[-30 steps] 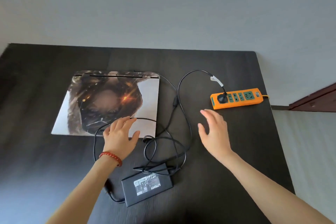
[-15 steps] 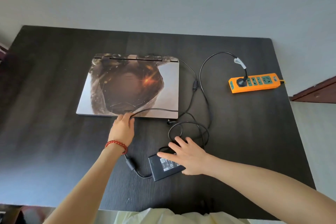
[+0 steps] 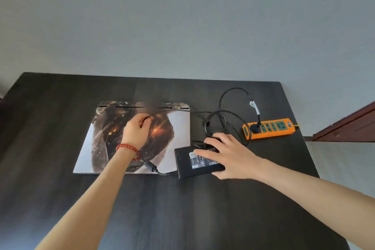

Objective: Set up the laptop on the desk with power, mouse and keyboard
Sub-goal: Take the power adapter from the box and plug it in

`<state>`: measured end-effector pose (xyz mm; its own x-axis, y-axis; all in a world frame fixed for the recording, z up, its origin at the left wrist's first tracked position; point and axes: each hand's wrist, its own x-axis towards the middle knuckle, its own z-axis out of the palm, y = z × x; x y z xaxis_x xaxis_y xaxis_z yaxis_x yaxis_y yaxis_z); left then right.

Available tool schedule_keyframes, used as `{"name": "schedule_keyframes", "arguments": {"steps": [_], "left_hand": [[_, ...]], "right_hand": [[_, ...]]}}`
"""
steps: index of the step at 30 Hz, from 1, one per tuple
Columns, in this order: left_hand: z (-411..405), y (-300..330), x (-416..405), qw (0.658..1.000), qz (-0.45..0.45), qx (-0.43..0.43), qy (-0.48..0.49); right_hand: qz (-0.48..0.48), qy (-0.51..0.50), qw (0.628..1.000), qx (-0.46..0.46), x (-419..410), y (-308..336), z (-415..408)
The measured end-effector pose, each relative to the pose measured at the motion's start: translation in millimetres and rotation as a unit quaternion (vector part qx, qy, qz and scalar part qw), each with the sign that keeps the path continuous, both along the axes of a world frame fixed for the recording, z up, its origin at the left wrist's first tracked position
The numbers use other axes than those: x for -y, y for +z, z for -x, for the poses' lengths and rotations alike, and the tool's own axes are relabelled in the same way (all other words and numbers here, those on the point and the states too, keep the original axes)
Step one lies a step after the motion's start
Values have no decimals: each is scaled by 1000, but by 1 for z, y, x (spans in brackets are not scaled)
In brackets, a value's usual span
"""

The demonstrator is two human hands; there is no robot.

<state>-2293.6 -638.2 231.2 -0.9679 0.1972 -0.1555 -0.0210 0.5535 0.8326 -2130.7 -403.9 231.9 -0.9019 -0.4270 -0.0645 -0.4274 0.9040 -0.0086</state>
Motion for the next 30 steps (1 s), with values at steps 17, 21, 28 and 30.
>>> {"name": "schedule_keyframes", "arguments": {"steps": [17,21,28,30], "left_hand": [[176,-35,-186,938,265,-134,-177],[201,-66,-204,916,304,-188,-181],[197,-96,-228,893,337,-248,-168],[192,-95,-230,901,314,-250,-163]], "right_hand": [[-21,-205,975,77,-198,-44,222],[2,-187,975,120,-202,-86,235],[-71,-193,962,181,-181,-86,239],[-106,-219,949,200,-160,-72,232]]}}
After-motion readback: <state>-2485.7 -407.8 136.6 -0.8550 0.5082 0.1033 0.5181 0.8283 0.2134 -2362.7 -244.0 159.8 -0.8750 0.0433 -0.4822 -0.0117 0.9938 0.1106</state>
